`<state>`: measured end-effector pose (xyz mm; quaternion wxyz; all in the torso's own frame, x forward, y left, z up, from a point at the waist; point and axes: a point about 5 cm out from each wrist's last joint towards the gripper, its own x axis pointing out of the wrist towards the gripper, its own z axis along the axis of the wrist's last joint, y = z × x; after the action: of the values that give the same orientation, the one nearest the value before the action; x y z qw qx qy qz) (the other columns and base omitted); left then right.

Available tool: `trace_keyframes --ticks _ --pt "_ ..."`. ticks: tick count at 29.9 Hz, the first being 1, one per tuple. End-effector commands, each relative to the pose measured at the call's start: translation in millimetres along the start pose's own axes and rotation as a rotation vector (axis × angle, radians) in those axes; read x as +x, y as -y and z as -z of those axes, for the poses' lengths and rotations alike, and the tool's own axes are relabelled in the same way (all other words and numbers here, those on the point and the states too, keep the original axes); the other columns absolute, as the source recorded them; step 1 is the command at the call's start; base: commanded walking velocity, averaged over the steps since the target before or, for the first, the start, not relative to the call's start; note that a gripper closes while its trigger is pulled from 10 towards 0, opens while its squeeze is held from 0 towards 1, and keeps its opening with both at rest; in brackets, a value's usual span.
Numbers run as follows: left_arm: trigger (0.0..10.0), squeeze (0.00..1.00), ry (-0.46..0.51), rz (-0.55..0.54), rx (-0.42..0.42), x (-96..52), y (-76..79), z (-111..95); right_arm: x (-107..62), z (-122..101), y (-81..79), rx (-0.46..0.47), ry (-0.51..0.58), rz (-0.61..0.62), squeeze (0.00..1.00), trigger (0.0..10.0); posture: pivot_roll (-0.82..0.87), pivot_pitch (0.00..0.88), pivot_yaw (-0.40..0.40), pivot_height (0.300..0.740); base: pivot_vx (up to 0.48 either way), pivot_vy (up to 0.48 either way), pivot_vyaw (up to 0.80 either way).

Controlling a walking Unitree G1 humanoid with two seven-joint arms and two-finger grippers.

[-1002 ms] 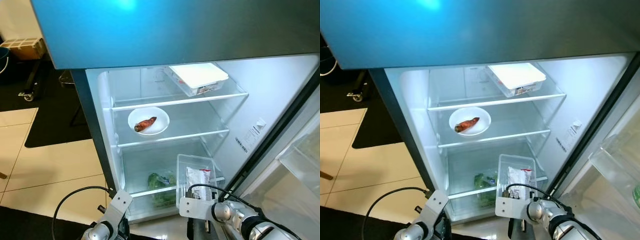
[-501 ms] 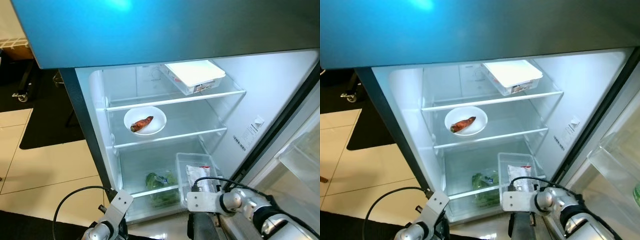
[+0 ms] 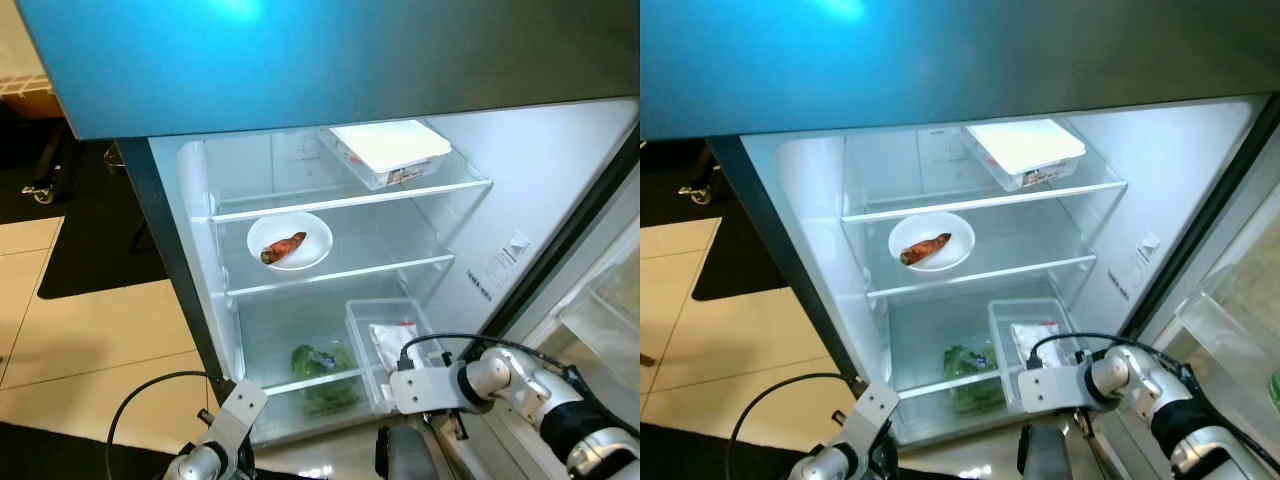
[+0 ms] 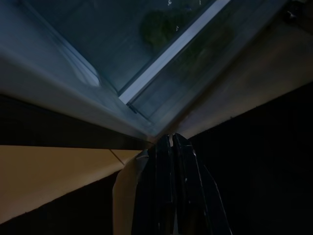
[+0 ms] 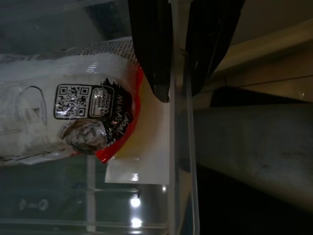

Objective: Restocking fridge

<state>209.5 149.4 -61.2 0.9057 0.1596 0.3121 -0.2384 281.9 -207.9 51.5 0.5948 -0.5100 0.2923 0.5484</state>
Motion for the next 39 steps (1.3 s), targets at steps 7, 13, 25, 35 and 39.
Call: trace_keyframes --ticks 7,13,25,35,39 --pt "10.0 0.0 -0.024 0.001 0.016 -3.1 -3.5 5.9 -29.5 -14.0 8.1 -0.014 0.029 0.002 0.0 10.0 -0.06 0.0 -0.023 0.557 0.0 0.0 0.0" --pt "10.0 0.0 -0.023 0.001 0.015 -3.0 -3.1 5.9 -51.4 -20.2 13.2 -0.04 0.026 0.01 0.0 10.0 -0.06 0.0 -0.025 0.557 0.0 0.0 0.0" --pt "10.0 0.0 -0.012 0.0 0.021 -2.3 -4.0 3.2 -97.3 -34.4 22.9 -0.097 0.041 0.043 0.0 10.0 -0.07 0.0 -0.028 0.557 0.0 0.0 0.0" --pt "10.0 0.0 0.187 -0.013 0.099 4.9 -9.6 -34.3 -121.3 -27.2 23.4 -0.093 -0.008 0.031 0.0 10.0 -0.07 0.0 -0.032 0.557 0.0 0.0 0.0" --pt "10.0 0.0 0.262 -0.009 0.145 7.0 -9.7 -49.7 -123.3 -25.6 22.2 -0.079 -0.017 0.027 0.0 10.0 -0.08 0.0 -0.031 0.557 0.0 0.0 0.0"
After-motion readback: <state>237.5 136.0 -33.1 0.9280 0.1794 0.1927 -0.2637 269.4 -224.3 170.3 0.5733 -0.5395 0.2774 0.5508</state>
